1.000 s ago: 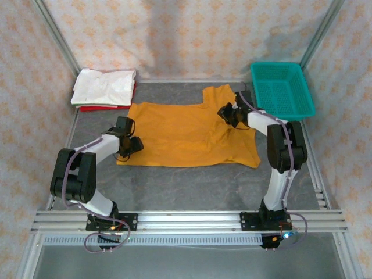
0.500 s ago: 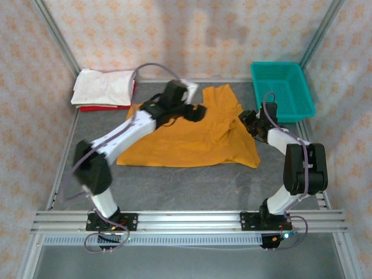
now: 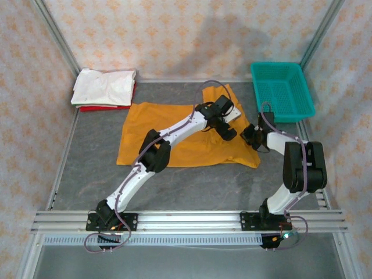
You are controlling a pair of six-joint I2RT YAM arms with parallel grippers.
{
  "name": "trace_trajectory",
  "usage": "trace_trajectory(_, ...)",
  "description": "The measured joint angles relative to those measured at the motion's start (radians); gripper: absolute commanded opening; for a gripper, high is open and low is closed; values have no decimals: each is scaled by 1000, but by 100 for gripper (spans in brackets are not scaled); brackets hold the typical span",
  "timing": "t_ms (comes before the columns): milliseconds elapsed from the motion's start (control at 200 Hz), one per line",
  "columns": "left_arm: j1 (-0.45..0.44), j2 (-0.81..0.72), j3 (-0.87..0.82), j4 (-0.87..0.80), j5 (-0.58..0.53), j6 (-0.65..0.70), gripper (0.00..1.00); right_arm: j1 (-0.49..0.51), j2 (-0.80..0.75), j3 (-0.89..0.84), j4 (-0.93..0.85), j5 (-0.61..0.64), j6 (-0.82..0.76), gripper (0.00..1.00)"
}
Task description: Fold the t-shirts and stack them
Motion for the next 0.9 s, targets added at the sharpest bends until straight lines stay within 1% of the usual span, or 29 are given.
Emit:
trace_trajectory(45,0,17,24,-3,-19,10,93,0,10,-19,5,-6,2,7)
trace_trajectory(110,0,28,39,-2,-40,13,86,0,14,-40,24,-22,7,6)
trace_trajectory(200,0,31,44,1,-57,21,80,-2,15,-50,50,-32,8,3)
trace_trajectory(255,1,37,58,2,-66,14,71,-3,13,-55,58,-34,10,3)
trace_trajectory(320,4,53,85,13,-80,3,53,-3,11,-56,57,-29,11,3)
trace_trajectory(390,9,64,94,25,-92,-7,46,-3,8,-59,57,-21,12,3)
trace_trajectory(470,22,76,95,35,-98,-26,37,-3,3,-64,58,-18,15,2)
trace_trajectory(576,50,90,95,48,-104,-63,33,-3,-3,-69,57,-13,21,2)
trace_trajectory(666,82,96,95,56,-104,-96,34,-3,-3,-70,57,-13,23,2)
trace_trajectory(711,98,96,95,60,-101,-117,30,-3,-3,-70,57,-13,26,1)
trace_trajectory(761,116,96,95,70,-90,-142,30,-3,-3,-70,56,-13,27,1)
trace_trajectory(786,124,96,95,74,-88,-151,34,-3,-3,-70,56,-13,30,1)
trace_trajectory(806,132,96,95,79,-85,-159,41,-3,-3,-70,56,-12,30,0)
trace_trajectory(856,147,96,95,86,-81,-175,64,-3,-3,-70,56,-11,30,0)
trace_trajectory(876,153,96,95,88,-81,-183,70,-3,-3,-70,56,-10,31,0)
trace_trajectory(896,158,96,95,90,-81,-189,73,-3,-3,-70,55,-10,32,0)
